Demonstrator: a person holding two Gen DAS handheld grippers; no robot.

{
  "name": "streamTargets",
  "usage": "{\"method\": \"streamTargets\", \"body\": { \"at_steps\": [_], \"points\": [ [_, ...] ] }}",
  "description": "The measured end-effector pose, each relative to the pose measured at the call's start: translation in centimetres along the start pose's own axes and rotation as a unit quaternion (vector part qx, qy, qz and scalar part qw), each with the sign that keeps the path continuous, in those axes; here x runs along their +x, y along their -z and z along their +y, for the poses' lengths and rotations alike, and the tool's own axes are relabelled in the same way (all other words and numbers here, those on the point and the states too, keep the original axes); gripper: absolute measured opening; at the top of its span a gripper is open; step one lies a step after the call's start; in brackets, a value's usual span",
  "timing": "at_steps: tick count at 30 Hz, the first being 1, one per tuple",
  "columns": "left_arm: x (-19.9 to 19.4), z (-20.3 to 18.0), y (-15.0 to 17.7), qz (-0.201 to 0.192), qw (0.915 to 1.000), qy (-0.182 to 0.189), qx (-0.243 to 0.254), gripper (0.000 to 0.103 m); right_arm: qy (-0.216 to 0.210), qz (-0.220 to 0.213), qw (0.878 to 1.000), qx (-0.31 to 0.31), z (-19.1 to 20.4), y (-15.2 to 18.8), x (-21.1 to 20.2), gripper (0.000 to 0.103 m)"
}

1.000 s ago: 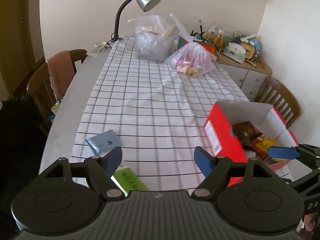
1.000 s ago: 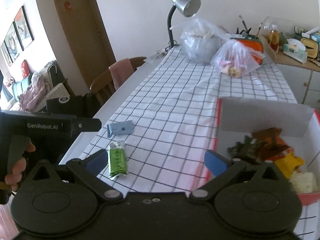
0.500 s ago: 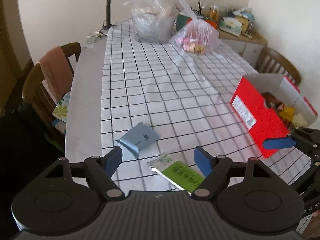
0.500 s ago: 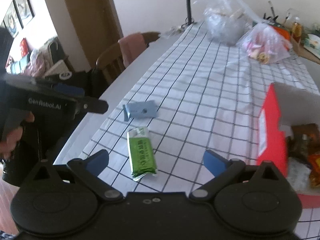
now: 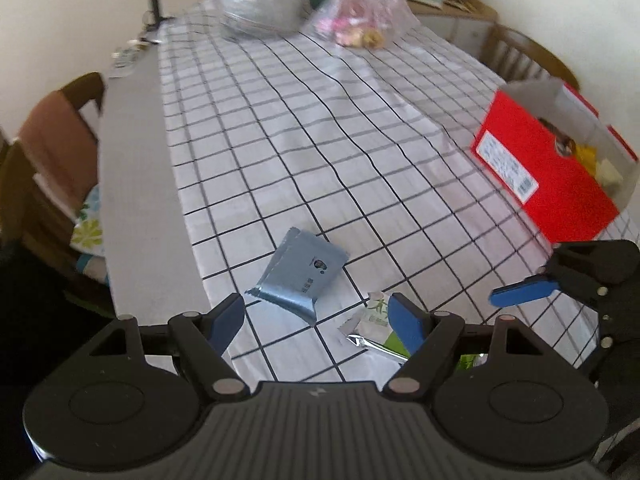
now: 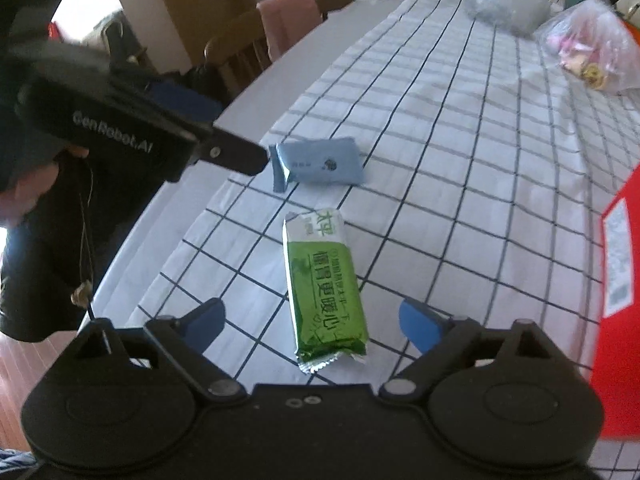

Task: Organize snacks
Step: 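Grasp the green bar with the right gripper while the left gripper grasps the pale blue packet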

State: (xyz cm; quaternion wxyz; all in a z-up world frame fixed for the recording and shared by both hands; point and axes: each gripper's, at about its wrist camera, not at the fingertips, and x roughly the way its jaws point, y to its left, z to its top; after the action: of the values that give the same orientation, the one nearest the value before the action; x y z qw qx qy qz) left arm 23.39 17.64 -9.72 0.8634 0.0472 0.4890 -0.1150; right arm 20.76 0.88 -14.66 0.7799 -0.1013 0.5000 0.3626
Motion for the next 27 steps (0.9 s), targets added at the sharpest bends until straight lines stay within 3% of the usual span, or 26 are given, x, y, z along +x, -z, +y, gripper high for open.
{"method": "streamTargets", "body": {
  "at_steps": [8, 15, 22, 27],
  "points": [
    [4.8, 0.6, -1.6, 0.056, 0.9965, 0.01, 0.06, 0.079, 0.01, 0.023, 0.999, -0.022, 0.6, -0.7, 2.0, 0.083],
    [8.2, 0.6, -2.5, 0.089, 0.9934, 0.002, 0.073, 0.079, 0.036, 0.044, 0.997, -0.046, 1.3, -1.6, 3.4, 0.074],
    [9.5, 0.1, -2.4, 0.104, 0.9909, -0.005, 0.086, 0.079, 0.059, 0.06, 0.994, -0.072, 2.2, -1.3, 4.3, 0.055],
    [9.6, 0.4, -2.4, 0.105, 0.9915, -0.001, 0.077, 0.064, 0.067, 0.057, 0.993, -0.078, 2.4, -1.2, 4.2, 0.042]
  ]
}}
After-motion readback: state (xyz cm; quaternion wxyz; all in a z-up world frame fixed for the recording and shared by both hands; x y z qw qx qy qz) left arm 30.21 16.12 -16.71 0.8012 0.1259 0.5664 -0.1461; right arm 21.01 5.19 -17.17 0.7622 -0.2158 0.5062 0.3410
